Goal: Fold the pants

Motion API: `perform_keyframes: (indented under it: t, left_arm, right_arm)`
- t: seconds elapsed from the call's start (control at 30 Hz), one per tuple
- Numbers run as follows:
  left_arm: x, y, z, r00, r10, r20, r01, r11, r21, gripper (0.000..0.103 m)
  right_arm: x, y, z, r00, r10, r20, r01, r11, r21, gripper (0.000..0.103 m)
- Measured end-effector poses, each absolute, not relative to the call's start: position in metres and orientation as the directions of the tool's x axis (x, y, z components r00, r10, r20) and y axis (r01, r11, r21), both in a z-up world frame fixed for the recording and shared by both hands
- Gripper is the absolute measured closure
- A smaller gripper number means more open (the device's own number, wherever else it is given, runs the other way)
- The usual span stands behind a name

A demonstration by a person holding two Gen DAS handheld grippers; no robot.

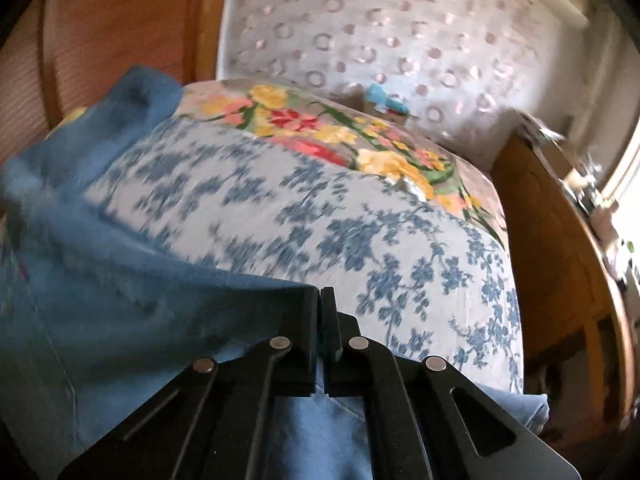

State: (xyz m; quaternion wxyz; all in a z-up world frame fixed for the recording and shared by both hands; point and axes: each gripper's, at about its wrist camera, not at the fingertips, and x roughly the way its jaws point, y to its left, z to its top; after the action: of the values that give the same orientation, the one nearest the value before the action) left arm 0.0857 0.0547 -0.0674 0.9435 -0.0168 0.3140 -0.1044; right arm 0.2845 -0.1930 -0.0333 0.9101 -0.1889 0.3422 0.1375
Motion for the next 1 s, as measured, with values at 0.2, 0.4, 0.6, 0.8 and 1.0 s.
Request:
perform_keyframes:
  t: [0.2,0.4,0.6,0.8,1.0]
  left_arm:
    - [0.083,0.046,-0.066,0.777,-0.224,-0.589,0.204,0.974,-0.101,0.025]
    - [0.079,0.033,-0.059,0.781,-0.236,-0.579,0.222,0.970,-0.095,0.025]
    - [0.078,0.021,-0.054,0.785,-0.242,-0.571,0.236,0.968,-0.085,0.025]
    - [0.082,0.005,-0.054,0.791,-0.248,-0.559,0.244,0.966,-0.084,0.025]
    - [0.082,-0.011,-0.056,0.808,-0.237,-0.539,0.247,0.967,-0.054,0.025]
  right_arm:
    - [0.272,-0.201,-0.033,0.730,0.120,-0.673,-0.359,0.905,-0.228,0.063]
    - [0.222,-0.263,-0.017,0.738,0.216,-0.639,-0.346,0.934,-0.085,0.059]
    - [0.153,-0.328,-0.024,0.762,0.224,-0.607,-0.303,0.952,-0.030,0.059]
    - [0.096,-0.384,-0.032,0.795,0.143,-0.590,-0.202,0.979,-0.035,0.049]
    - [0.065,-0.435,-0.044,0.810,0.096,-0.579,-0.085,0.995,0.046,0.049]
